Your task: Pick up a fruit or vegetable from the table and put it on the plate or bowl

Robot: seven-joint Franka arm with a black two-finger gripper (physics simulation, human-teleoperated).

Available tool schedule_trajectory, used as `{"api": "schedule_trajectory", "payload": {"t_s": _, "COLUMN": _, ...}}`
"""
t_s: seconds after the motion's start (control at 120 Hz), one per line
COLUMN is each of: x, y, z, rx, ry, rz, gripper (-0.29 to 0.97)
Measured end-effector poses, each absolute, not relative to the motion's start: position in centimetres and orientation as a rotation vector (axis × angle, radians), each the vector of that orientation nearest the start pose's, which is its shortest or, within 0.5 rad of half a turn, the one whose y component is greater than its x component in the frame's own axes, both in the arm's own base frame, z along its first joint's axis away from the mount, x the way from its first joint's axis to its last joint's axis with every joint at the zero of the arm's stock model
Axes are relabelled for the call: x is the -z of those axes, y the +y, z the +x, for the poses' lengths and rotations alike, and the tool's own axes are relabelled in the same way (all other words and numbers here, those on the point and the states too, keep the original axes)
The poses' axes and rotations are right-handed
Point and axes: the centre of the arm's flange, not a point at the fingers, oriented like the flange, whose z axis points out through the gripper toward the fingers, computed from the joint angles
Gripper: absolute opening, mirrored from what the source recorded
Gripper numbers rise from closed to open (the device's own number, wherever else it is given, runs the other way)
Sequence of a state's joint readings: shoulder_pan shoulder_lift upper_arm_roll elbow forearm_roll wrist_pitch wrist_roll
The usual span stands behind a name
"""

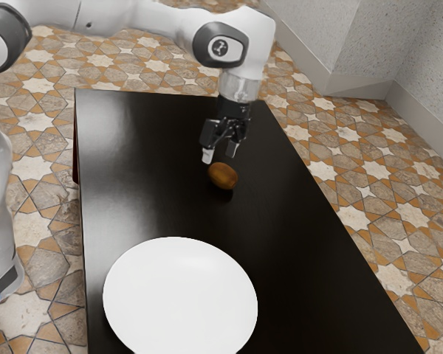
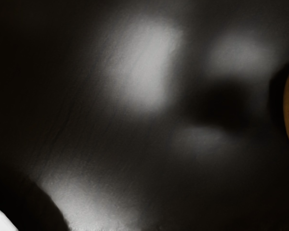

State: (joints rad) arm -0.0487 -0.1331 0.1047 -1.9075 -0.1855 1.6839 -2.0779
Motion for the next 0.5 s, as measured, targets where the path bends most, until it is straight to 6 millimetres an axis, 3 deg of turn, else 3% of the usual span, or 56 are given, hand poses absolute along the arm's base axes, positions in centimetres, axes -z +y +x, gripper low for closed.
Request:
{"api": "schedule_trajectory", "payload": {"t_s": 0.125, "x": -54.7, "y": 4.2, "z": 51.4, "rx": 0.293, "ry": 2.701, "rz": 1.432, "gripper": 0.68}}
{"api": "schedule_trajectory", "payload": {"t_s": 0.25, "x": -53.9, "y": 5.9, "z": 53.3, "rx": 0.269, "ry": 2.678, "rz": 1.453, "gripper": 0.68}}
{"api": "schedule_trajectory", "payload": {"t_s": 0.358, "x": -54.0, "y": 8.6, "z": 54.1, "rx": 0.245, "ry": 2.668, "rz": 1.436, "gripper": 0.68}}
{"api": "schedule_trajectory", "payload": {"t_s": 0.5, "x": -53.4, "y": 11.6, "z": 54.1, "rx": 0.232, "ry": 2.666, "rz": 1.411, "gripper": 0.68}}
